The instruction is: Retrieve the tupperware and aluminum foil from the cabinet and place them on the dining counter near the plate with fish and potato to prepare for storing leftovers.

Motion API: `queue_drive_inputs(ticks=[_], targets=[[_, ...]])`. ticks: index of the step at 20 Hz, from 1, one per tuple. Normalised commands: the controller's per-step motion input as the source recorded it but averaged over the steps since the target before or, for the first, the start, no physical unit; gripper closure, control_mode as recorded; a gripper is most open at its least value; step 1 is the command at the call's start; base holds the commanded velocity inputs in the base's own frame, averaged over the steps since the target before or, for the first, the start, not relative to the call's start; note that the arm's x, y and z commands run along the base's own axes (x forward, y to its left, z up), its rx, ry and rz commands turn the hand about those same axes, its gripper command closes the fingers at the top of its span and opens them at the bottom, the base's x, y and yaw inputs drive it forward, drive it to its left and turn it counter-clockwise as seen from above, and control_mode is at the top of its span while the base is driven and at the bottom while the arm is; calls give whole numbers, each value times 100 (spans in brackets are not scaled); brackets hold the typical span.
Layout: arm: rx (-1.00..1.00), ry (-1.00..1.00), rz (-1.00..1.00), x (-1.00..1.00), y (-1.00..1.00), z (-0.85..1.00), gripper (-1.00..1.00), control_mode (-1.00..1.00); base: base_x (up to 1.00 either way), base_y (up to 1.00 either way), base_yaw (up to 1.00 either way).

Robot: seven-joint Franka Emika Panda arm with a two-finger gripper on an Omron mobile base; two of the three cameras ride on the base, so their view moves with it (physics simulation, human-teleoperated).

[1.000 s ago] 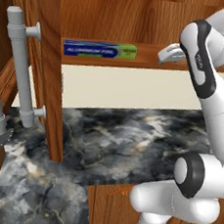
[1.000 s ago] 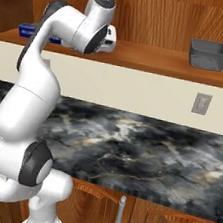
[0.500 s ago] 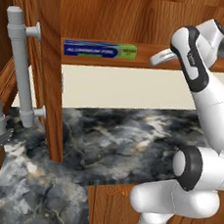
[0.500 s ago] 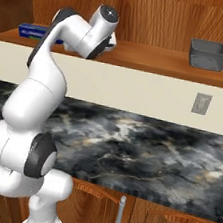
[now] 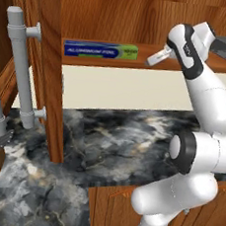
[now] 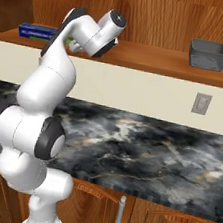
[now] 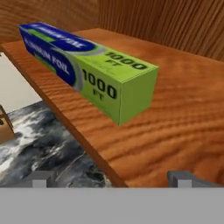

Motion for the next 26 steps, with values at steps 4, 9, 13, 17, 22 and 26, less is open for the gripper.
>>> queue_drive_inputs(ticks=[4,9,13,17,22,26], targets=[[0,0,11,47,11,0,-100,-100,0,0,0],[1,0,9,41,10,0,-100,-100,0,0,0],[3,0,8,32,17,0,-100,-100,0,0,0],[5,0,9,31,12,-3,-100,-100,0,0,0],[1,0,13,30,9,-19,-100,-100,0,0,0],[0,-2,16,16,27,-12,-100,-100,0,0,0]])
